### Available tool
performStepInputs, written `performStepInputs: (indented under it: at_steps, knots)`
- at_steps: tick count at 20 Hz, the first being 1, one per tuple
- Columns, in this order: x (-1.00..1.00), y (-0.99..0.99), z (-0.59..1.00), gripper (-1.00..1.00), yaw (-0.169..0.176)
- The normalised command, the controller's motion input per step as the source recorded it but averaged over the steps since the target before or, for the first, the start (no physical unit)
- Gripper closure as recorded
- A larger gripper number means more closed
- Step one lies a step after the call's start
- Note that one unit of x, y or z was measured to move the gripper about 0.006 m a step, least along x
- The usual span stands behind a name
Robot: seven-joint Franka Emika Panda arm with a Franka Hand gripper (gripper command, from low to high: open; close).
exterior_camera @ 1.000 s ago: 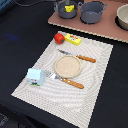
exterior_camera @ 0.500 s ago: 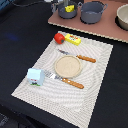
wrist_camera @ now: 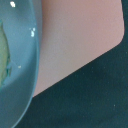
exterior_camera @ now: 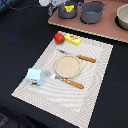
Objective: Interact with the objects in diverse but meaningful ways.
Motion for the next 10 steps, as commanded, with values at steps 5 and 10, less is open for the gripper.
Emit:
performStepInputs:
  at_steps: [5,10]
  knots:
    - [-0.04,0.04,-0.14,-1.00,-0.026]
    - [-0.10,0.00,-0.22,-1.00,-0.014]
